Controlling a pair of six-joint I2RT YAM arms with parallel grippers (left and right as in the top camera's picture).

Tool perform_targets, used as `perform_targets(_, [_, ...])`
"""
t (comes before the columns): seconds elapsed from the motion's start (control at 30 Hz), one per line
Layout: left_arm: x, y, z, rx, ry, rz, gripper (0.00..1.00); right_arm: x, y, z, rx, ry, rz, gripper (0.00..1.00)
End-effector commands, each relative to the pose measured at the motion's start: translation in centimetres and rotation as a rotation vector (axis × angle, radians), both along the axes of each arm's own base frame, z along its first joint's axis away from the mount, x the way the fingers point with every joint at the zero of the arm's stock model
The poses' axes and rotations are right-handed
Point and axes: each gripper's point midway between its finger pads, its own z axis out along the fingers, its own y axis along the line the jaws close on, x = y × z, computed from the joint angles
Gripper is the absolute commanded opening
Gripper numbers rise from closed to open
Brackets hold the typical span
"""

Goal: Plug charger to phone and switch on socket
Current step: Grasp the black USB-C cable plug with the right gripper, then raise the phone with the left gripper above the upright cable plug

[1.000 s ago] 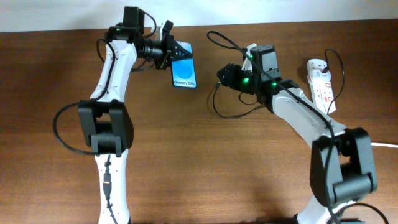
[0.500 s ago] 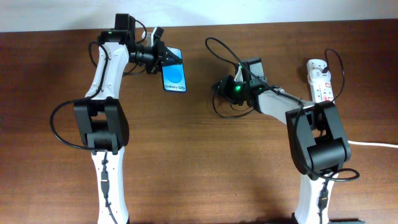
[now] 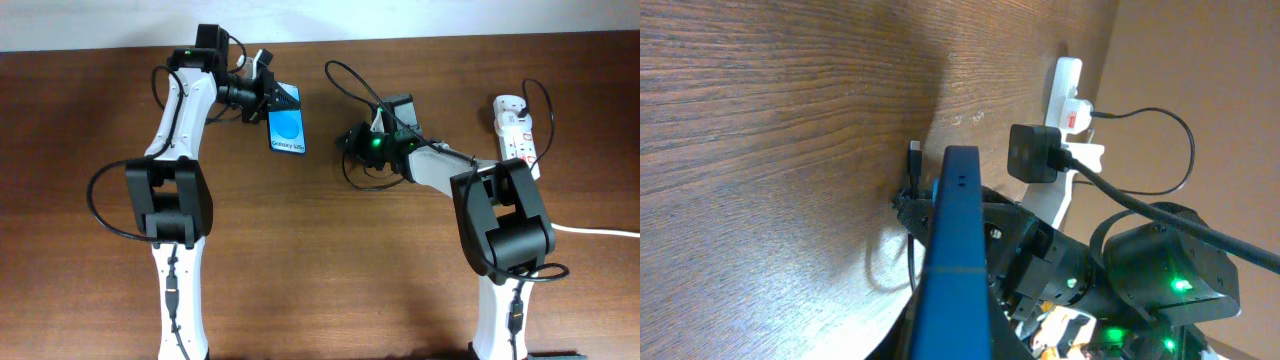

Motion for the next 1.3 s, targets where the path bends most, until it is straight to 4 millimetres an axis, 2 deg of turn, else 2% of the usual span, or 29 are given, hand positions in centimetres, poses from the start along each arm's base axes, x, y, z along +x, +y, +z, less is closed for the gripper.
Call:
perform_targets(0.0, [0.0,-0.3,1.4,-0.024,-0.031,-0.013,0.00,-0.2,-0.4,-2.0,-0.030,0.030,-0.017,0.33])
perform_targets(0.1, [-0.1,-0.4,1.5,-0.031,-0.030,-0.016,0.00,0.2,-1.0,-2.0,-0.026,0.028,-0.029,0.32])
perform_targets(0.13, [0.0,-0.4,1.5,-0.031,-0.030,-0.016,0.00,0.2,-1.2,-2.0,-0.026,0.028,-0.031,0.28])
perform_targets(0.2, [-0.1,-0.4,1.5,-0.031,-0.027,-0.016,0.00,0.0,-0.8,-1.7,-0.003,0.029,-0.011,0.08])
perform_targets(0.23, [-0.3,-0.5,1.6,-0.040,-0.017,-0.018,0.00,0.0,-0.6,-1.3,0.017,0.020,0.014,0.04])
perform_targets(0.3, [-0.7,-0.7,1.9,-0.065,0.005,-0.024,0.00,0.0,-0.9,-0.3,0.049,0.005,0.042,0.04])
perform_targets(0.4, [-1.3,-0.8,2.2,-0.086,0.036,-0.028,0.00,-0.1,-2.5,4.0,0.046,-0.083,0.109,0.04])
perform_targets(0.5, [-1.4,-1.0,2.3,-0.094,0.042,-0.033,0.00,-1.3,-3.5,7.9,-0.004,-0.147,0.164,0.04])
perform_targets(0.53, [-1.6,-1.4,3.3,-0.157,0.017,-0.062,0.00,-2.1,-3.6,10.3,-0.031,-0.197,0.202,0.04])
perform_targets(0.6, [-2.0,-1.9,4.6,-0.236,-0.027,-0.102,0.00,-3.5,-3.8,13.6,-0.049,-0.243,0.227,0.04])
perform_targets(0.7, [-2.1,-2.2,4.9,-0.255,-0.027,-0.110,0.00,-5.8,-4.3,18.3,-0.072,-0.317,0.256,0.04])
perform_targets(0.77, [-2.5,-2.7,6.8,-0.370,-0.049,-0.143,0.00,-7.3,-4.6,21.4,-0.084,-0.380,0.268,0.04])
perform_targets(0.83, [-2.9,-2.9,8.7,-0.482,-0.100,-0.179,0.00,-9.4,-5.3,23.9,-0.093,-0.422,0.288,0.04])
perform_targets(0.9, [-3.0,-3.0,8.7,-0.482,-0.112,-0.183,0.00,-11.2,-5.5,25.3,-0.084,-0.446,0.324,0.04])
perform_targets(0.97, [-3.3,-3.6,8.7,-0.484,-0.108,-0.196,0.00,-13.7,-6.1,26.1,-0.083,-0.441,0.354,0.04])
perform_targets(1.03, [-3.8,-4.8,8.8,-0.489,-0.103,-0.220,0.00,-16.9,-6.3,26.6,-0.011,-0.458,0.423,0.04])
perform_targets(1.07, [-4.0,-5.2,8.8,-0.490,-0.101,-0.228,0.00,-17.8,-6.7,26.2,0.008,-0.454,0.423,0.04])
perform_targets(1.13, [-4.4,-5.8,8.9,-0.501,-0.110,-0.247,0.00,-19.0,-7.7,24.0,0.016,-0.428,0.396,0.04])
perform_targets(1.2, [-4.5,-6.1,9.0,-0.504,-0.140,-0.263,0.00,-20.0,-6.6,23.2,0.161,-0.482,0.468,0.04])
perform_targets(1.27, [-4.6,-6.1,9.7,-0.548,-0.178,-0.279,0.00,-19.5,-6.2,21.4,0.229,-0.410,0.420,0.04])
